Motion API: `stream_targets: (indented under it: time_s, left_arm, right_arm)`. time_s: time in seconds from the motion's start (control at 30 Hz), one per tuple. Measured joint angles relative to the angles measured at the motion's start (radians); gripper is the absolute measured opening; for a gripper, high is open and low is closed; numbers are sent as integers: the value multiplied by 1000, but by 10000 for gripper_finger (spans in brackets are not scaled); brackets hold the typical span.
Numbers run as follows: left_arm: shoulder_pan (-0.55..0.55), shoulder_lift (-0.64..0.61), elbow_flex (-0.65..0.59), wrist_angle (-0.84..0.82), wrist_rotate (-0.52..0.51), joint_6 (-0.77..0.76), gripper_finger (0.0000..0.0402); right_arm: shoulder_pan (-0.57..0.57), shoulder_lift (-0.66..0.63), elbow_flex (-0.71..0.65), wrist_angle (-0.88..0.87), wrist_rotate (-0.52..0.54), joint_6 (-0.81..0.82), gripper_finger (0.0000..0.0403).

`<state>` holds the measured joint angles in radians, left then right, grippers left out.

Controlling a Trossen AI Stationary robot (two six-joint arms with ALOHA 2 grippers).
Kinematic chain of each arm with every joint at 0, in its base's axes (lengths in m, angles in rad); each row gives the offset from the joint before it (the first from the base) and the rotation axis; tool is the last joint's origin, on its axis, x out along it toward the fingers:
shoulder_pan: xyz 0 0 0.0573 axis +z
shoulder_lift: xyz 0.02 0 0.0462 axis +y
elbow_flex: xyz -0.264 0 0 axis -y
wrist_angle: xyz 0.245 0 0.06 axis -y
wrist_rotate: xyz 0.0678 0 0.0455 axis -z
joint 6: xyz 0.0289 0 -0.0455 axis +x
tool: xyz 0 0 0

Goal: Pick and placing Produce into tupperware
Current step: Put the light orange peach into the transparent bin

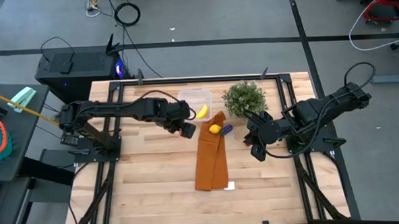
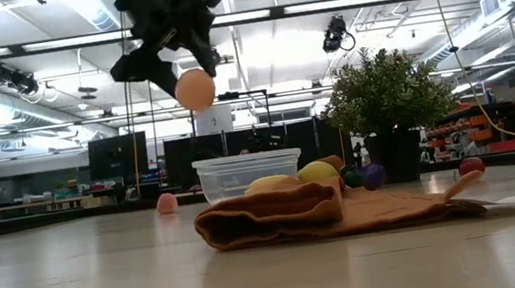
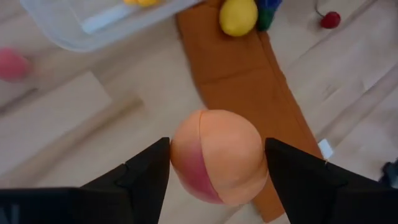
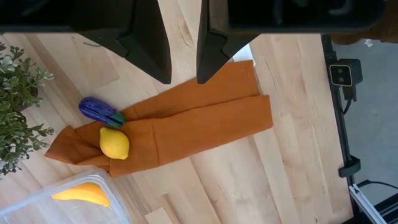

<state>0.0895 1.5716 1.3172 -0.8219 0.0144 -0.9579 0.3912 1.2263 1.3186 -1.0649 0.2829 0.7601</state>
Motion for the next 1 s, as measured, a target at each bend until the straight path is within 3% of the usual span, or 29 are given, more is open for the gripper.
stream_targets:
  time_s: [0.33,1.0]
  left_arm:
    - [109,0,98,-88,-3,138,259]
    - [261,16,105,-141,55,315,251]
  right_arm:
    - [0,0,0,0,0,7,83]
    - [0,0,0,1,0,8,83]
